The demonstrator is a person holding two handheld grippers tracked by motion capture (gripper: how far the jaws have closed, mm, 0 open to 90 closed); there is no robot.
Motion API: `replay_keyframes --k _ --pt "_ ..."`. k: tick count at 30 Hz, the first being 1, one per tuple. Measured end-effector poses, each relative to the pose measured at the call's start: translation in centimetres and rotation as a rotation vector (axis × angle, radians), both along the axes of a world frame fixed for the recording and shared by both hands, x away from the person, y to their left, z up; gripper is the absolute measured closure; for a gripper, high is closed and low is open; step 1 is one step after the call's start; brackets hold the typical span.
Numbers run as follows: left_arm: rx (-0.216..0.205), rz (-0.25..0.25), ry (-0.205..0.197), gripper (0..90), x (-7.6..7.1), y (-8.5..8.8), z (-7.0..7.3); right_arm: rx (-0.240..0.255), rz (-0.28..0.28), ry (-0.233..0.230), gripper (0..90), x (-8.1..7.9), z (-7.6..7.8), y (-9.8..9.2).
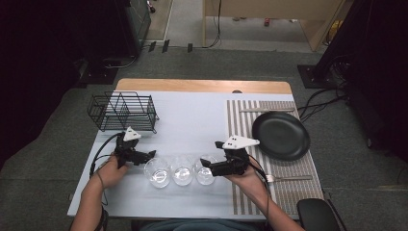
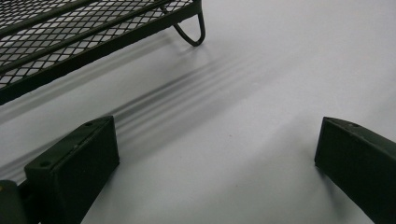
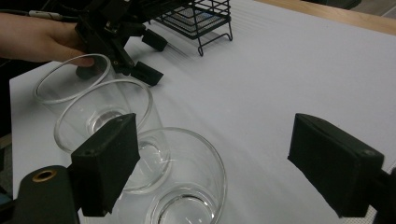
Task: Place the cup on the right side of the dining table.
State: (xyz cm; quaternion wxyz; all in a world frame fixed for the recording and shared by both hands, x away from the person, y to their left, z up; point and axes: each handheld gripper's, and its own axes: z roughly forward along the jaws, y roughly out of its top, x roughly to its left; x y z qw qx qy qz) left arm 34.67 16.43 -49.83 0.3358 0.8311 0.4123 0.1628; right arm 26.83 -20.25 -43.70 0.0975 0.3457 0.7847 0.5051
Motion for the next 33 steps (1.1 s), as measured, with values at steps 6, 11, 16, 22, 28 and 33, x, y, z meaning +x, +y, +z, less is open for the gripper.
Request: replay_keyframes --k 6,11,16,22,28,33 --pt "0.000 0.000 0.000 0.0 0.0 0.0 0.0 0.006 0.023 -0.016 15.7 -0.5 0.0 0.4" --pt "0.000 0.000 0.000 0.0 0.0 0.0 0.0 0.011 0.032 -0.009 15.4 -0.7 -0.1 0.5" --pt "0.000 0.000 0.000 0.0 0.0 0.0 0.0 0.008 0.039 -0.008 14.3 -0.9 -0.1 0.7" --pt "0.000 0.000 0.000 0.0 0.0 0.0 0.0 0.008 0.045 -0.006 14.0 -1.1 -0.2 0.8" --pt "0.000 0.000 -0.001 0.0 0.0 0.0 0.0 0.005 0.061 -0.013 13.6 -1.3 -0.3 0.9" --pt "-0.001 0.000 0.000 0.0 0.0 0.0 0.0 0.004 0.067 -0.013 13.6 -1.5 -0.4 1.0"
